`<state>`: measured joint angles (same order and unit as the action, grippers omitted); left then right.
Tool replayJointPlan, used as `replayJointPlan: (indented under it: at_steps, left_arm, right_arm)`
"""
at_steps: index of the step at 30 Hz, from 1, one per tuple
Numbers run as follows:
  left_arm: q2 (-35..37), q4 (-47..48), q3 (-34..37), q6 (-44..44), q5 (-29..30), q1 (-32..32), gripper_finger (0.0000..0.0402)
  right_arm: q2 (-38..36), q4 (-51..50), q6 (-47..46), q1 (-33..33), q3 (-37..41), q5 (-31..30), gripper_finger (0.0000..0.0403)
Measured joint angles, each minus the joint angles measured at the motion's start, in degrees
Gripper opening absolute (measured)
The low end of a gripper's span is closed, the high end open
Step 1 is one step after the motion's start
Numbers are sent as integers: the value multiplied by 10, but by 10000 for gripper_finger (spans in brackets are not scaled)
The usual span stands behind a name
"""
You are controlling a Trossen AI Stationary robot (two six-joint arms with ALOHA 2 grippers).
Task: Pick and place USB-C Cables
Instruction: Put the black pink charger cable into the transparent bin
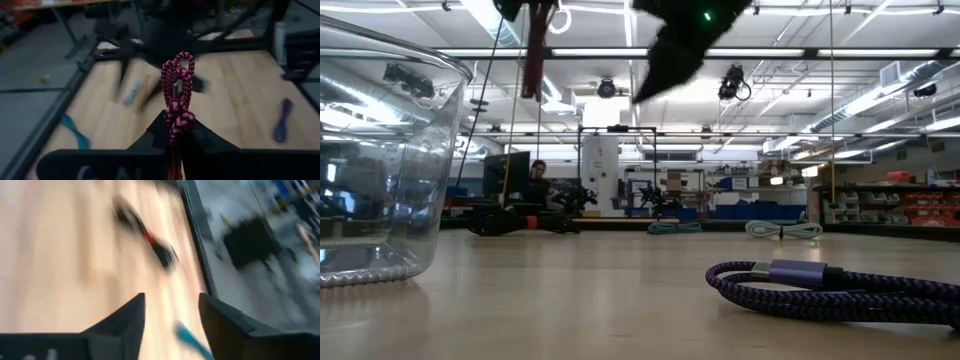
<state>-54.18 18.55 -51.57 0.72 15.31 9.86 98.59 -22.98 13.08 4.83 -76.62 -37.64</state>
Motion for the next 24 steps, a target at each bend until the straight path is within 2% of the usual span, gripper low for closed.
replayJointPlan:
  at_steps: [4, 10, 13, 17, 22, 24]
  left_arm:
    - [-1, 95, -26, -44, -43, 35, 26]
    - [-3, 210, -59, -124, -49, 83, 26]
    - [-2, 222, -66, -127, -73, 112, 26]
    - [-21, 222, -56, -110, -125, 154, 26]
    - [-76, 229, -51, -106, -129, 197, 26]
    - [-102, 235, -51, -94, -128, 205, 27]
  right_arm:
    - [0, -109, -22, -28, 0, 1, 212]
    - [0, -232, -89, -95, 0, 42, 202]
    - [0, -267, -103, -127, 0, 46, 201]
    - [1, -297, -116, -179, 0, 85, 201]
    - [1, -318, -115, -250, 0, 111, 201]
    - [1, -317, -112, -276, 0, 140, 200]
